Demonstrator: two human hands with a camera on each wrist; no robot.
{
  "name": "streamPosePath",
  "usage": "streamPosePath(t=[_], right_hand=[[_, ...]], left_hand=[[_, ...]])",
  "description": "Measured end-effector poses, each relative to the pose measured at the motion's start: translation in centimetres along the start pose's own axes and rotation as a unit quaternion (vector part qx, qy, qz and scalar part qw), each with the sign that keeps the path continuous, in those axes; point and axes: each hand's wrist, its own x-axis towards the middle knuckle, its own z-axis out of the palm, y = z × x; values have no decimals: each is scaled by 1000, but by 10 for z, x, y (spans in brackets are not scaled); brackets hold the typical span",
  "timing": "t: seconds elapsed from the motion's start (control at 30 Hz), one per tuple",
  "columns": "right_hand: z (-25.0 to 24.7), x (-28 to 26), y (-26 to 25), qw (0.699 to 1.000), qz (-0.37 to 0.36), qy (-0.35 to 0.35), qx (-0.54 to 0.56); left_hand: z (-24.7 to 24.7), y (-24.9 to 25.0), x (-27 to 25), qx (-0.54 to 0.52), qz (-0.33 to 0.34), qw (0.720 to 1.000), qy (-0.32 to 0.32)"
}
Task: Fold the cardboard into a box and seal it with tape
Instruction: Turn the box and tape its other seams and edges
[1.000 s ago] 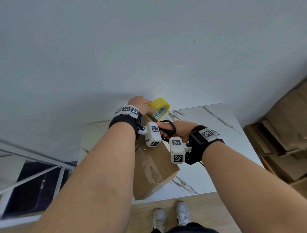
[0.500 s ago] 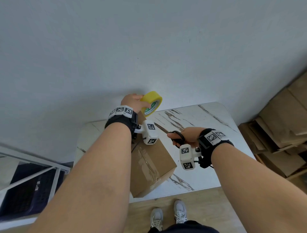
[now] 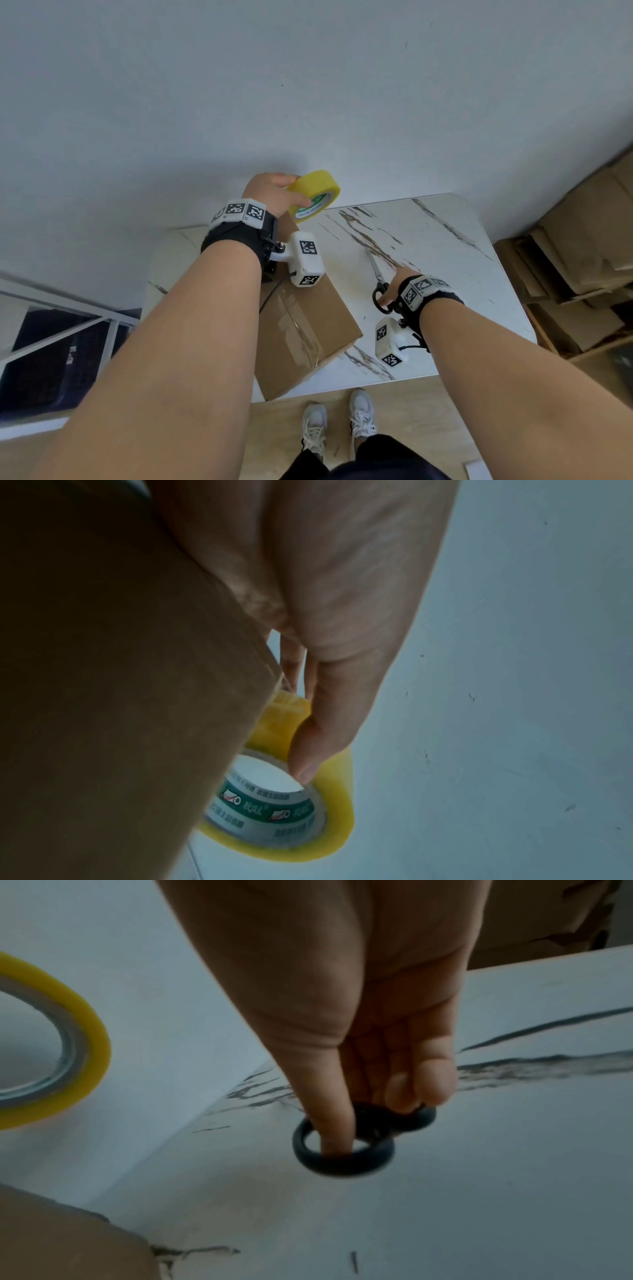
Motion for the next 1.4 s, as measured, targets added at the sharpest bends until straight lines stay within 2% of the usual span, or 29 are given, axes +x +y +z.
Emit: streamPosePath(t=[0.13, 0.23, 0.4, 0.47, 0.57, 0.67, 0.77, 0.83, 0.97, 1.07, 1.17, 1.27, 1.33, 1.4], right_hand=[[10, 5, -4, 996, -14, -9, -86], [12, 9, -9, 996, -23, -1, -84], [2, 5, -12, 999, -36, -1, -40], [-10, 4, -19, 997, -28, 9, 74], [-40, -2, -34, 978, -57, 78, 185], [-64, -14, -44, 943, -114, 155, 270], [-83, -29, -51, 910, -188, 187, 320], [-95, -40, -54, 898, -227, 199, 319], [-108, -55, -53, 904, -249, 231, 258], [-110, -63, -46, 902, -242, 250, 257], [-110, -67, -38, 891, -231, 270, 281], [-109, -71, -32, 878, -226, 285, 312], [-108, -72, -29, 873, -222, 290, 322], [-108, -74, -27, 873, -216, 296, 323]], left_hand=[[1, -1, 2, -2, 10, 1000, -1], [1, -2, 3, 0, 5, 1000, -5], [-1, -2, 2, -1, 7, 1000, -10], [-2, 2, 1, 13, 20, 1000, -11], [-5, 15, -2, 76, 47, 996, -25], [-5, 32, -10, 116, 81, 989, -41], [-5, 47, -20, 137, 117, 982, -51], [-3, 55, -25, 158, 132, 977, -64], [-1, 66, -34, 201, 147, 965, -82], [0, 70, -39, 158, 143, 974, -72], [2, 68, -40, 102, 94, 988, -61], [4, 65, -38, 121, 52, 989, -64], [5, 64, -40, 93, 64, 992, -61], [8, 66, -42, 22, 75, 996, -49]])
